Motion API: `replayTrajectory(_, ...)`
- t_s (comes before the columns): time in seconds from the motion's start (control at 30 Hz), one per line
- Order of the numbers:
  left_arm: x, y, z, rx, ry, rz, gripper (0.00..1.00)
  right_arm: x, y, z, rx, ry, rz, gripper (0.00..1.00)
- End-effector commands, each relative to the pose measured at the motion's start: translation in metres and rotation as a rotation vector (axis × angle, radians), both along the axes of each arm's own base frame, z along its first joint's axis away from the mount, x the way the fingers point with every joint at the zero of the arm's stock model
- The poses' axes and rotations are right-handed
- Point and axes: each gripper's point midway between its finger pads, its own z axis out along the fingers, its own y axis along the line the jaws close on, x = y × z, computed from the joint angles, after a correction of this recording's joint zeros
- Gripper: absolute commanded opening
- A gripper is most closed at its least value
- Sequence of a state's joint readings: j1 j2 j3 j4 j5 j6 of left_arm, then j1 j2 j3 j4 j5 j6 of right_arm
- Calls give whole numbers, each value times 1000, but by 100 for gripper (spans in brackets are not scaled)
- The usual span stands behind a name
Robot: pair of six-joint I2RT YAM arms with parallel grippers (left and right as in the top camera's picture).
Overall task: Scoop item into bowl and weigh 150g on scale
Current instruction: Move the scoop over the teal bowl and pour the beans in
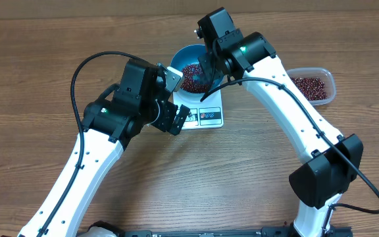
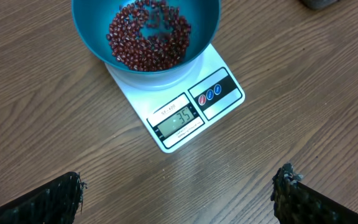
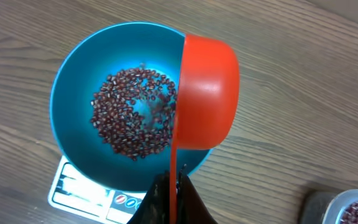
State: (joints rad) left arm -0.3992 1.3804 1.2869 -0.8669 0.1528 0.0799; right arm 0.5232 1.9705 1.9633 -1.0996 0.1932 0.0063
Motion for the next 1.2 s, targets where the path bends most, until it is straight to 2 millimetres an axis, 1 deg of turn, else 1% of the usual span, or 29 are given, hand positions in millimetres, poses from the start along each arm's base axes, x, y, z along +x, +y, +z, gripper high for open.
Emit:
replayTrajectory(0.0,0,1,2,-4,-4,14,100,7,-2,12,1,-38,-7,4)
replayTrajectory(0.2,0,1,2,-4,-4,14,100,6,-3,12,-6,-34,5,4)
replayTrajectory(0.3,0,1,2,-4,-4,14,100,3,-1,13,-17,-30,53,4)
replayTrajectory(0.5,0,1,2,-4,-4,14,100,1,-2,21,-4,-41,55,4)
replayTrajectory(0.77,0,1,2,-4,-4,14,100,0,-1,22,0,-44,56,4)
replayTrajectory(0.83,0,1,2,-4,-4,14,100,-4,3,21,-41,-44,120,4)
replayTrajectory(0.97,0,1,2,-4,-4,14,100,-5,2,23,-108,-72,122,4)
replayTrajectory(1.17,0,1,2,-4,-4,14,100,-5,3,23,-103,-69,130,4)
